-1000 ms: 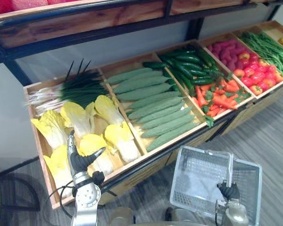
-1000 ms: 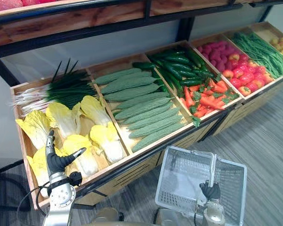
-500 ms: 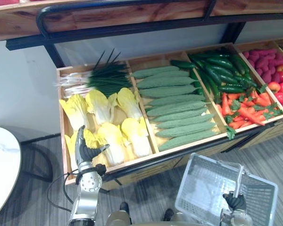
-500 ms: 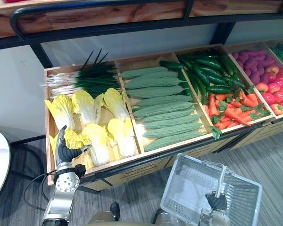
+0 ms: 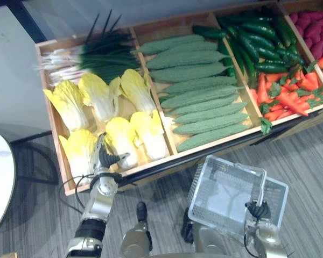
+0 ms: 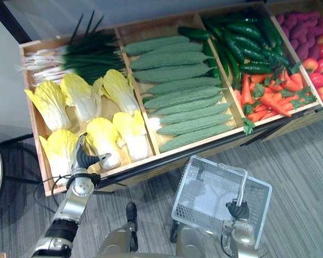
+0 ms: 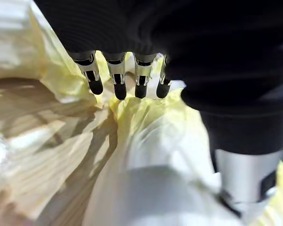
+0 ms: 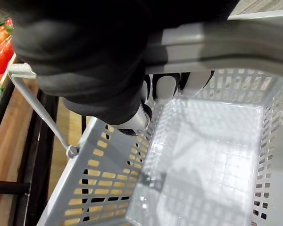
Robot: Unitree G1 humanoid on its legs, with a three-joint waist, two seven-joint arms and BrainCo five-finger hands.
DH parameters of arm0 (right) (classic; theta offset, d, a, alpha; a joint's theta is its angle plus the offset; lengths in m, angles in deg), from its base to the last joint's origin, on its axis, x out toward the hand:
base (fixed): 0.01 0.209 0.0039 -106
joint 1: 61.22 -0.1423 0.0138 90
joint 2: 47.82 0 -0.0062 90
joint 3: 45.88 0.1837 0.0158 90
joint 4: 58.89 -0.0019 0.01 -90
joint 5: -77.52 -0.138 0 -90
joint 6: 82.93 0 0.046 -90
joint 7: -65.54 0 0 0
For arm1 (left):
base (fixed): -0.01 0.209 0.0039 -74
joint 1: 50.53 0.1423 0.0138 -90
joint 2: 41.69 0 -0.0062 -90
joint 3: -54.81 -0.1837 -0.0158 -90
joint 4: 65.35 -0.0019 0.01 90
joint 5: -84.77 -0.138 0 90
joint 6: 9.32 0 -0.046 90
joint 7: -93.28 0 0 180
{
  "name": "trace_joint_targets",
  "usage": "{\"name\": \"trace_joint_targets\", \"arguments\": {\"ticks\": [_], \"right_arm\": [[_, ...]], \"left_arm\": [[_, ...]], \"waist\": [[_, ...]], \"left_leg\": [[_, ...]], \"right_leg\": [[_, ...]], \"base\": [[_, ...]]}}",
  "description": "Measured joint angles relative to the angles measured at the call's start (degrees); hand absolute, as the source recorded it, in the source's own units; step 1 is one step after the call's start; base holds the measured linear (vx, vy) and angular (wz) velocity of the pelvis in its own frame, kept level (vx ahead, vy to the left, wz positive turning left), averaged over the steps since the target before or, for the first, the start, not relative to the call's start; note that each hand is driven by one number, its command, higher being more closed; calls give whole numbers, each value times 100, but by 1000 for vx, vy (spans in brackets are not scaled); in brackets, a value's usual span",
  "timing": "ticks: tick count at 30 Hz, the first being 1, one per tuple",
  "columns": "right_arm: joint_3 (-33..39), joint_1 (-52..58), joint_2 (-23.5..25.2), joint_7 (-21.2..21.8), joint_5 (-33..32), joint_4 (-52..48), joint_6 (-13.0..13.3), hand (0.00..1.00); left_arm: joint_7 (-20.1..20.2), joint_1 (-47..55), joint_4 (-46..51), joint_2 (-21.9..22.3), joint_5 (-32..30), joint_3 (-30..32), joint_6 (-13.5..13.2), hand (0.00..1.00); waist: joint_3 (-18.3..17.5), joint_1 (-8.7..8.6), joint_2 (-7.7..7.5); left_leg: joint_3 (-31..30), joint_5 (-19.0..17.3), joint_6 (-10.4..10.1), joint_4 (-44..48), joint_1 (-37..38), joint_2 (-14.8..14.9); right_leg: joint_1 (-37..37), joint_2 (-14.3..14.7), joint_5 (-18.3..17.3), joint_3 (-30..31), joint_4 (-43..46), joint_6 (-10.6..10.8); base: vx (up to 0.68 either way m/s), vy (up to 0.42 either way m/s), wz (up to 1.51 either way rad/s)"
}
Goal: Pick vegetable in the basket
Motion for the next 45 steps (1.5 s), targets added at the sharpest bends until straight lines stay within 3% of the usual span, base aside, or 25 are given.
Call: {"name": "trace_joint_targets", "arguments": {"ticks": [8,11,15,20,25,33,38,41,42,45], "right_arm": [[-41,-31,26,2,-2,-312,7,100],[-39,-46,57,0,-1,-369,7,100],[5,-38,159,-4,3,-363,-2,100],[60,58,206,2,15,-354,-6,100],[164,69,262,72,32,-260,-6,100],[374,288,336,116,33,-129,-14,100],[400,288,400,118,73,-214,-56,100],[378,267,498,113,140,-500,-146,100],[393,278,485,84,139,-625,-151,100],[372,127,502,46,199,-832,-145,100]], "left_arm": [[5,-237,-218,-195,284,51,-126,100],[13,57,-11,-94,748,109,-226,100],[101,877,726,186,1317,409,-225,100],[110,1970,1836,544,1600,599,-287,100],[89,2040,2322,662,1611,814,-328,100],[-95,2315,3430,1178,1608,849,-491,100],[-257,2428,4182,1216,1646,848,-608,100],[-293,2459,4459,1227,1749,848,-661,100],[-296,2461,4545,1237,1749,841,-721,100],[-281,2439,4660,1190,1750,850,-772,100]], "waist": [[181,0,-22],[262,4,-35],[306,-5,-8],[296,14,25],[272,5,46],[-196,-30,324],[-243,1,324],[-244,-26,324],[-254,-72,330],[-282,-184,312]], "left_leg": [[39,2,-4,5,36,-2],[69,1,-2,7,135,-15],[71,-65,33,-4,416,-68],[113,-250,35,2,864,-103],[170,-278,19,13,1105,-108],[351,-532,56,102,1392,-70],[775,-610,59,133,1543,-15],[1315,-926,50,492,1565,96],[1576,-1031,67,610,1534,166],[2335,-1132,67,730,1503,395]], "right_leg": [[-5,-16,-26,71,48,-6],[17,-20,-43,139,73,14],[279,-23,-154,147,112,48],[739,-37,-339,191,96,138],[957,1,-335,303,14,136],[1312,80,-217,491,-321,169],[1300,159,-62,837,-415,192],[1162,254,107,1221,-554,211],[1131,197,43,1000,-721,149],[995,-339,131,-892,-780,-132]], "base": [[43,-3,-1],[60,4,-6],[53,6,1],[59,11,0],[68,-5,-8],[29,8,-15],[-11,16,-37],[-77,19,-99],[-60,39,-114],[7,43,-128]]}}
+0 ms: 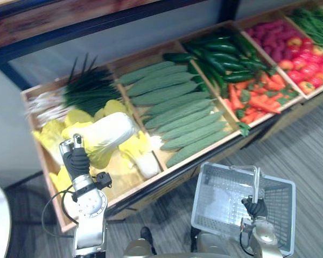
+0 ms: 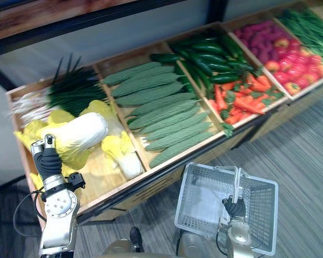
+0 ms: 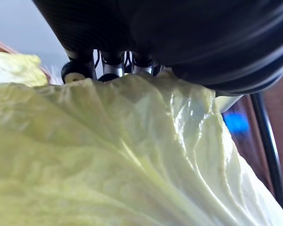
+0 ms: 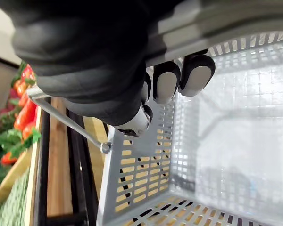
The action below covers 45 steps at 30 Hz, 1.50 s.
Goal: Pick vegetable in the basket
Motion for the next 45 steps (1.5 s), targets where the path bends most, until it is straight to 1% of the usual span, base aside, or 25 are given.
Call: {"name": "trace_joint_targets", "arguments": {"ticks": [2,3,4,6,7,9,10,11,12,14,15,16,17,18,22,27,28,32,34,37,38,39,40,41,45], "right_arm": [[-9,-146,-8,-6,61,2,-1,100],[-100,-236,-17,-9,98,2,-2,100],[-169,-276,-34,-4,108,0,-4,100],[-287,-292,-93,11,181,-135,-7,100],[-504,-201,-291,76,217,-738,-10,100],[-542,-166,-406,70,197,-959,0,100],[-529,-163,-414,64,184,-1009,0,100],[-528,-174,-387,44,131,-1155,-2,100],[-634,-223,-381,38,82,-1261,-6,100],[-1124,-296,-514,160,9,-1444,-4,100],[-1184,-293,-546,216,-20,-1503,4,100],[-1286,-290,-607,305,-93,-1676,30,100],[-1315,-284,-628,338,-153,-1735,47,100],[-1386,-232,-634,421,-260,-1871,56,100],[-1533,-246,-603,766,-575,-1989,60,100],[-1752,-157,-602,1024,-875,-2037,20,100],[-1748,-86,-697,1069,-1303,-2438,-9,100],[-1795,-92,-691,1055,-1317,-2495,-3,100],[-2107,-84,-716,1045,-1473,-2495,-8,100],[-2981,-88,-736,1095,-2243,-2495,-16,100],[-3452,-102,-490,1238,-2356,-2493,-19,100],[-3530,-101,-473,1285,-2234,-2493,-19,100],[-3585,-119,-330,1056,-1727,-2170,-75,100],[-3548,-120,-321,959,-1630,-2156,-107,100],[-3480,-130,-320,900,-1527,-2155,-137,100]], "left_arm": [[14,-38,-3,2,4,-1,1,100],[18,-50,-7,6,5,0,1,100],[34,-53,-19,11,6,-9,1,100],[154,-177,-68,75,3,-269,-2,100],[472,-706,-606,125,-4,-1024,-85,100],[552,-821,-800,130,-4,-1344,-85,100],[571,-848,-823,129,-4,-1398,-89,100],[597,-865,-882,122,-4,-1435,-137,100],[594,-812,-969,103,-2,-1425,-173,100],[611,-628,-1246,-13,-32,-1512,-163,100],[617,-609,-1288,-38,-53,-1557,-160,100],[618,-603,-1299,-52,-98,-1647,-157,100],[623,-606,-1356,-42,-172,-1718,-157,100],[630,-640,-1391,-111,-229,-1788,-153,100],[650,-790,-1452,-197,-605,-1903,-50,100],[767,-969,-1763,-339,-1077,-2025,85,100],[1106,-1038,-2252,-411,-2140,-2434,246,100],[1127,-1050,-2490,-553,-2276,-2652,250,100],[1133,-1126,-2807,-559,-2362,-2748,252,100],[1350,-1272,-3370,-554,-2929,-3115,378,100],[1460,-1282,-3575,-543,-3385,-3487,473,100],[1460,-1284,-3611,-541,-3426,-3514,475,100],[1416,-1332,-3704,-429,-3505,-3709,582,100],[1379,-1379,-3812,-367,-3517,-3748,610,0],[1373,-1441,-3852,-329,-3522,-3816,666,0]], "waist": [[-12,-39,-21],[-27,-59,-47],[-28,-120,-43],[-20,-191,30],[-53,-469,185],[-45,-479,218],[-44,-479,217],[-40,-455,232],[-30,-397,225],[-20,-209,208],[-17,-167,204],[-85,-144,380],[-92,-121,380],[-169,-223,323],[-174,-292,202],[-178,-316,204],[-227,-325,187],[-254,-335,172],[-303,-342,160],[-404,-353,126],[-432,-290,79],[-453,-295,51],[-541,-301,-90],[-541,-305,-90],[-544,-324,-95]], "left_leg": [[517,-48,-74,125,76,140],[827,-60,-91,195,180,205],[932,-61,-91,258,224,224],[1233,-90,-120,464,475,390],[1466,-228,-90,1605,590,986],[1227,-438,-42,2583,485,1330],[993,-570,1,2729,378,1282],[334,-845,271,2917,81,1087],[-343,-1084,364,2951,-136,795],[-1858,-1341,312,2817,-634,-20],[-2125,-1339,311,2645,-762,-155],[-2602,-1121,87,1811,-893,-280],[-2450,-818,143,1717,-828,-294],[-2305,-785,190,1546,-765,-419],[-1804,-741,254,1208,-522,-618],[-1656,-708,309,733,-210,-697],[-1591,-692,324,477,-16,-744],[-1743,-647,383,469,-17,-797],[-1776,-647,384,465,-21,-807],[-1971,-573,401,460,-116,-836],[-2073,-491,378,428,-161,-832],[-2089,-453,368,375,-155,-833],[-2195,-357,285,262,-180,-807],[-2198,-355,285,263,-189,-807],[-2197,-354,285,261,-195,-806]], "right_leg": [[-2,-344,165,-1239,178,-251],[-23,-405,453,-1654,298,-243],[-46,-355,453,-1710,302,-241],[-104,-78,420,-1211,243,-191],[-52,357,302,-552,135,-205],[148,516,286,-170,-27,-240],[185,532,270,-52,-62,-253],[275,602,206,206,-173,-305],[329,650,208,472,-237,-305],[443,667,212,1255,-236,-300],[437,665,227,1406,-223,-270],[357,738,285,1707,-165,-18],[314,793,355,1996,-153,176],[323,712,495,2208,-375,296],[333,592,828,2709,-880,456],[427,630,897,2881,-1097,436],[472,664,911,2977,-1169,419],[501,588,1047,3077,-1322,396],[504,568,1048,3062,-1324,395],[509,528,1048,2885,-1351,395],[503,502,1046,2785,-1368,391],[501,492,1047,2783,-1391,390],[471,523,1054,2704,-1410,383],[468,521,1063,2684,-1411,390],[469,519,1066,2633,-1415,392]], "base": [[62,-14,-158],[79,-60,-144],[132,-150,-167],[173,-236,-183],[161,-195,-213],[123,-51,-154],[87,54,-76],[48,87,-78],[50,139,-135],[41,175,-168],[27,210,-159],[10,196,-146],[61,236,-133],[138,228,-80],[116,177,-64],[88,50,-29],[64,34,-37],[-19,16,-17],[-53,7,7],[-107,-54,33],[-221,-139,25],[-309,-241,30],[-142,-148,15],[-109,-130,15],[-4,-8,5]]}}
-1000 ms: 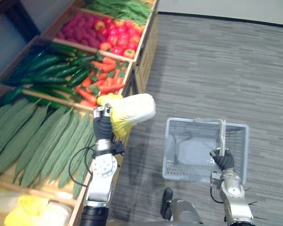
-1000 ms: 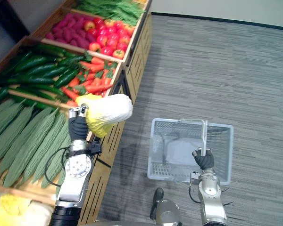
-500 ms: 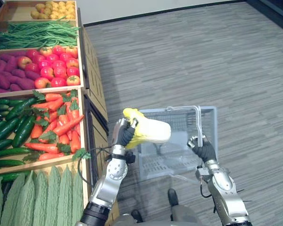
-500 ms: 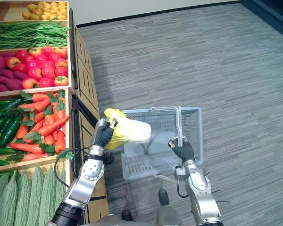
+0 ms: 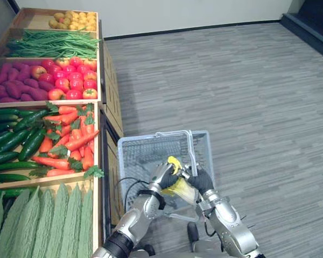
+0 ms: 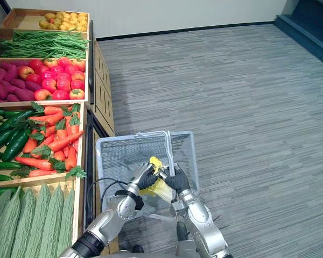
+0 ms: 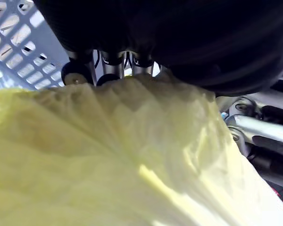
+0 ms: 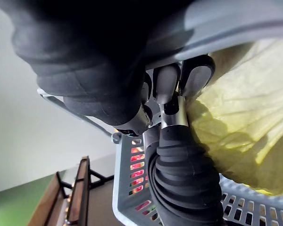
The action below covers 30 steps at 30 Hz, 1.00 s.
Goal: Pick vegetable in the basket
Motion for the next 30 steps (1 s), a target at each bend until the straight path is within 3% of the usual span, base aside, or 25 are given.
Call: {"name": "trace_joint_targets", "arguments": {"ticks": [10,12,17,19,23,29,30], "right_arm": [[305,311,241,53,294,170,-1,100],[826,718,367,-85,811,187,-130,100],[1336,821,513,-298,1167,221,-176,100],[1875,820,597,-497,1203,221,-206,100],[2380,825,636,-631,1204,218,-208,100],[2614,948,657,-608,1224,143,-208,100],[2687,1129,735,-557,1219,90,-208,100]], "left_arm": [[-22,341,86,9,288,300,13,0],[58,955,433,10,1047,309,-112,0],[154,1170,902,42,1808,573,-173,0],[260,1460,1645,60,2969,1028,-388,0],[379,1787,1941,48,4004,1391,-481,0],[521,2434,2388,103,4443,1714,-494,0],[508,2537,2555,216,4511,2082,-499,0]], "waist": [[-14,32,-22],[-13,64,-23],[-40,64,-65],[-58,90,-86],[-146,188,-92],[-220,242,-89],[-225,338,-85]], "left_leg": [[-193,167,-11,-148,24,0],[-228,178,-20,-191,72,1],[-226,177,-20,-194,104,-1],[-236,177,-20,-193,111,4],[-244,175,-20,-230,187,6],[-251,157,-9,-279,191,24],[-206,135,-4,-268,197,33]], "right_leg": [[65,-13,-1,-175,-9,-3],[113,-8,-1,-190,-17,-3],[147,-1,-1,-223,-35,-1],[164,1,0,-252,-35,0],[265,0,0,-296,-94,4],[332,1,-19,-344,-119,22],[339,3,-31,-343,-117,31]], "base": [[-51,-38,9],[-45,-36,6],[-21,-4,0],[-9,-10,2],[-11,-8,3],[-26,-15,4],[0,0,0]]}}
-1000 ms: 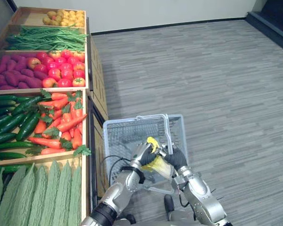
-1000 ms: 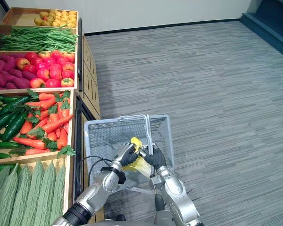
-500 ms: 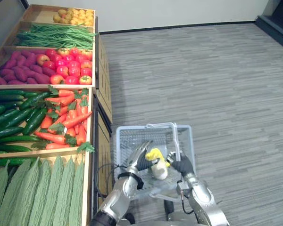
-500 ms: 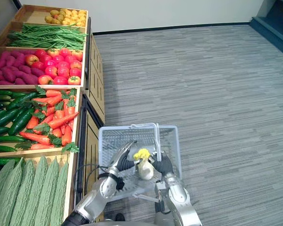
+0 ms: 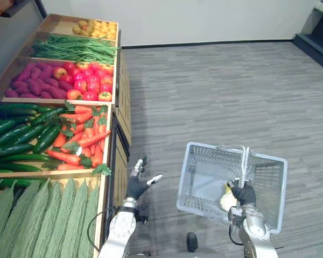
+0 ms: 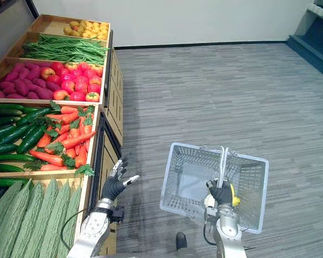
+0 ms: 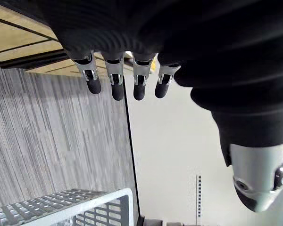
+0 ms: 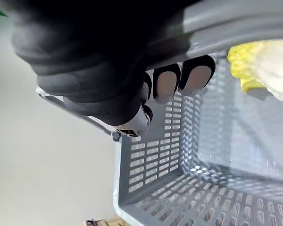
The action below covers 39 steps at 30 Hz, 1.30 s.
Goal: Pick vegetable in the basket
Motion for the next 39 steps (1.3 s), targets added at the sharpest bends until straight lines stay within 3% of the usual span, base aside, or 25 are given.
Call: {"name": "trace_joint_targets", "arguments": {"ticks": [4,7,11,13,14,16,18,19,20,21,22,23,25,27,28,30,32,33,35,36,39], "right_arm": [[1,102,167,104,7,0,0,100],[30,95,149,95,22,0,0,100],[104,-47,110,74,171,20,0,100],[178,-221,97,64,242,107,-1,100],[227,-321,92,38,247,182,-2,100],[338,-351,75,-43,243,355,-5,100],[462,-438,58,-45,243,457,-7,100],[566,-624,-5,-45,242,607,-14,100],[617,-618,-55,-50,242,617,-14,100],[618,-608,-90,-53,242,620,-14,100],[627,-722,-298,-66,242,680,-25,100],[634,-805,-334,-54,244,684,-33,100],[590,-736,-337,-47,243,644,-39,100],[357,-532,-325,-43,233,432,-38,100],[328,-513,-292,-44,233,352,-38,100],[322,-523,-275,-77,162,175,-39,100],[341,-530,-280,-143,116,94,-24,100],[461,-529,-301,-166,104,87,38,100],[561,-533,-335,-170,85,91,40,100],[678,-515,-311,-181,59,175,42,100],[951,-693,-337,-226,0,558,57,100]], "left_arm": [[-26,95,41,152,-12,437,0,0],[-71,210,40,215,-91,634,9,0],[-285,299,39,292,-134,974,31,0],[-399,308,15,313,-170,1099,57,0],[-460,280,-1,306,-174,1147,83,0],[-539,213,-125,272,-175,1187,89,0],[-592,11,-277,247,-175,1257,78,0],[-653,-222,-586,301,-168,1379,84,0],[-686,-353,-740,334,-169,1462,87,0],[-720,-364,-749,329,-172,1488,85,0],[-790,-430,-864,506,-175,1555,115,0],[-779,-485,-867,592,-177,1563,136,0],[-765,-466,-775,592,-181,1455,135,0],[-780,-372,-498,593,-158,1499,53,0],[-779,-362,-472,591,-150,1499,23,0],[-777,-257,-365,597,-108,1483,21,0],[-783,-192,-223,607,-109,1479,18,0],[-818,-160,-192,611,-112,1480,9,0],[-873,-169,-190,612,-114,1474,11,0],[-905,-177,-194,609,-115,1493,13,0],[-905,-244,-193,602,-117,1484,13,0]], "waist": [[-2,132,5],[2,178,24],[20,195,25],[79,181,98],[188,157,131],[187,129,192],[180,128,154],[260,24,280],[305,-32,265],[338,-66,274],[436,-41,608],[498,9,574],[505,-7,536],[547,29,467],[553,65,499],[586,215,522],[615,252,470],[595,330,468],[558,333,530],[472,304,473],[412,182,412]], "left_leg": [[71,-199,-8,235,-64,52],[122,-516,-29,606,-159,140],[213,-1015,35,1303,-277,223],[305,-1180,72,1403,-251,277],[310,-1235,143,1369,-28,276],[310,-1343,123,1304,198,277],[207,-1470,73,1279,294,335],[11,-1505,18,1144,454,550],[-208,-1546,-82,1090,636,695],[-315,-1597,-191,1114,706,745],[-514,-1594,-343,1231,783,1017],[-689,-1205,-547,1431,768,970],[-836,-665,-588,1902,782,916],[-750,482,-474,3843,-16,1222],[-617,549,-474,4409,-288,1407],[-27,86,-297,5654,-1176,1786],[541,-266,-267,5420,-1440,1788],[1423,-319,-177,4313,-1509,1742],[1979,-81,-18,3441,-1561,1661],[2408,-133,102,3140,-1503,1572],[2560,-179,344,1990,-1243,1015]], "right_leg": [[14,19,-35,11,24,16],[-151,59,-389,2,455,27],[-906,15,-1242,-59,2236,57],[-1332,-67,-1321,-419,3164,31],[-1681,-268,-1373,-840,3989,-47],[-1894,-512,-1595,-1334,4230,-142],[-2181,-529,-1560,-1465,3758,-162],[-2415,-279,-1259,-1347,3083,-211],[-2346,23,-541,-963,2042,-114],[-2248,92,42,-758,1807,-108],[-2173,323,34,-852,2081,-273],[-2385,207,-422,-809,2805,-384],[-2184,57,-933,-912,3284,-418],[-1476,47,-1407,-1177,3081,-518],[-1297,100,-1459,-1250,2950,-553],[-569,210,-1542,-1471,2466,-663],[-138,166,-1537,-1752,2088,-655],[289,151,-1540,-2106,1744,-604],[483,156,-1592,-2341,1699,-501],[544,74,-1642,-2624,1704,-419],[700,-41,-1587,-3145,1603,-324]], "base": [[-19,-7,-7],[5,13,-10],[79,34,-19],[81,36,-29],[168,41,-5],[230,20,0],[422,-125,27],[682,-341,72],[538,-288,78],[533,-287,46],[424,-244,22],[516,-306,25],[366,-242,45],[487,-303,49],[392,-245,33],[346,-169,37],[333,-102,66],[325,-51,77],[328,-15,97],[256,6,139],[288,43,165]]}}
